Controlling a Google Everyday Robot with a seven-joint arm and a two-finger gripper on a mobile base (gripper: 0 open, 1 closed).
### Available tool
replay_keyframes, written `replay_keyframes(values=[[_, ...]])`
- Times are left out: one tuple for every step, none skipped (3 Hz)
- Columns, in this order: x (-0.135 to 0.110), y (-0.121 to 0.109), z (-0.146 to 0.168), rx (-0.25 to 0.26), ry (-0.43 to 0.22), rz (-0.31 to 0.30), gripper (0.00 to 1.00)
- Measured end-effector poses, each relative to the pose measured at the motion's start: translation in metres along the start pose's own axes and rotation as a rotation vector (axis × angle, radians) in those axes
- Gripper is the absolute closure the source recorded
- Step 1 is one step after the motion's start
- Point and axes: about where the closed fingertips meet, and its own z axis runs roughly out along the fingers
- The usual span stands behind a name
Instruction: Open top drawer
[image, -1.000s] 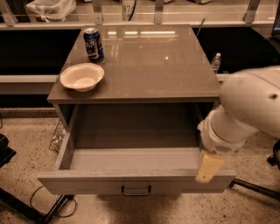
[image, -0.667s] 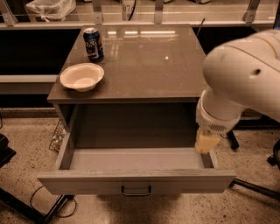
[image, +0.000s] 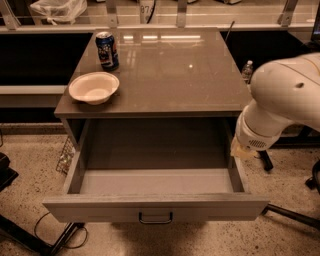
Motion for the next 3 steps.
replay_keyframes(values=[[0.011,-0.006,0.043,-0.045,-0.135,0.060,1.00],[0.010,-0.003,0.054,-0.068,-0.162,0.066,1.00],[0.011,-0.003,0.053,-0.067,-0.161,0.066,1.00]])
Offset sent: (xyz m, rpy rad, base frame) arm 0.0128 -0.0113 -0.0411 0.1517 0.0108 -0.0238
